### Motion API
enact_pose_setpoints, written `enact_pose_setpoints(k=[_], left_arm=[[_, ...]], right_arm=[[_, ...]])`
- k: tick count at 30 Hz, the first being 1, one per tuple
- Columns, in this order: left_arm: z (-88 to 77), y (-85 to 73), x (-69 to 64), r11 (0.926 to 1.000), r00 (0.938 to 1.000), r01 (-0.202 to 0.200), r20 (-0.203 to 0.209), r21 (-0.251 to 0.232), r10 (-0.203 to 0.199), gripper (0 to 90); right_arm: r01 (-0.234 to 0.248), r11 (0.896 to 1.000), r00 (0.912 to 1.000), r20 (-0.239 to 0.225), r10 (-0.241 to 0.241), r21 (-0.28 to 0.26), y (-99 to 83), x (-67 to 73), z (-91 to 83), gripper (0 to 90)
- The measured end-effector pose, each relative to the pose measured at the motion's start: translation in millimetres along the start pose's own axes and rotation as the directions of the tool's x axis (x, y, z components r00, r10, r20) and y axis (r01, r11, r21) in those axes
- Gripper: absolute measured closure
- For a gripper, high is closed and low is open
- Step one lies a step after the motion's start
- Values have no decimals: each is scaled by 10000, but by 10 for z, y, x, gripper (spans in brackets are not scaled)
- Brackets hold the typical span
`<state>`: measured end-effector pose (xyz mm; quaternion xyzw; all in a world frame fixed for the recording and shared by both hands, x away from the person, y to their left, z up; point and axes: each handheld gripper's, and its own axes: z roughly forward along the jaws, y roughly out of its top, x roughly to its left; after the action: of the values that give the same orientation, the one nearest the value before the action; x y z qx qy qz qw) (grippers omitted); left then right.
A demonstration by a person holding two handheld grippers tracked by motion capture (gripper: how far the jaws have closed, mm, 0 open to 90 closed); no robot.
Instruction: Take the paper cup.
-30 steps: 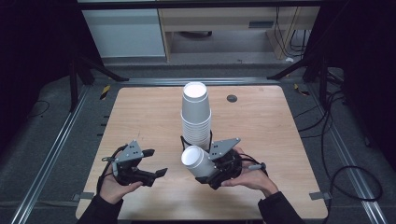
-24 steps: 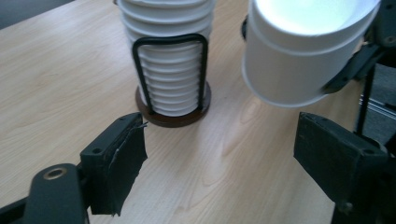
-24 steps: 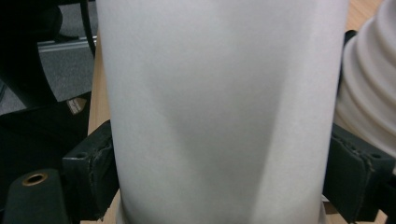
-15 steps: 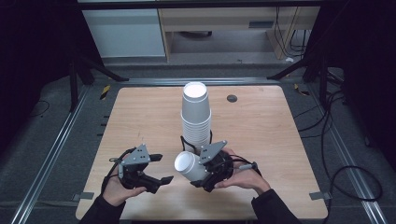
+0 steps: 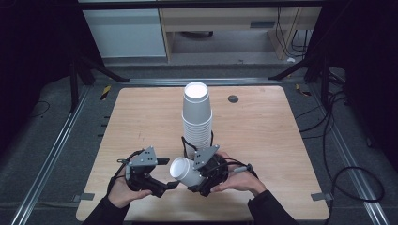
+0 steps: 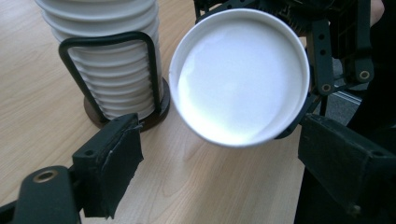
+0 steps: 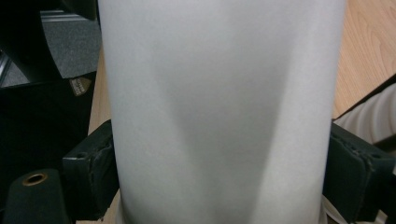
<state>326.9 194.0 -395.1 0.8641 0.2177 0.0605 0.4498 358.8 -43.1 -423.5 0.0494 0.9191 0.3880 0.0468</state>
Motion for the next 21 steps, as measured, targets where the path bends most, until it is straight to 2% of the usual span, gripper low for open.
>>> enact_pose_setpoints(k=[7, 21], left_arm=[[90, 9, -4, 9996, 9999, 29, 168, 285, -33, 122], [164, 11, -13, 9980, 9996, 69, 269, 622, -86, 140]], right_arm=[[159, 9997, 9998, -88, -158, 176, 36, 34, 83, 125], [454, 9984, 9987, -252, -446, 328, 108, 78, 212, 125]])
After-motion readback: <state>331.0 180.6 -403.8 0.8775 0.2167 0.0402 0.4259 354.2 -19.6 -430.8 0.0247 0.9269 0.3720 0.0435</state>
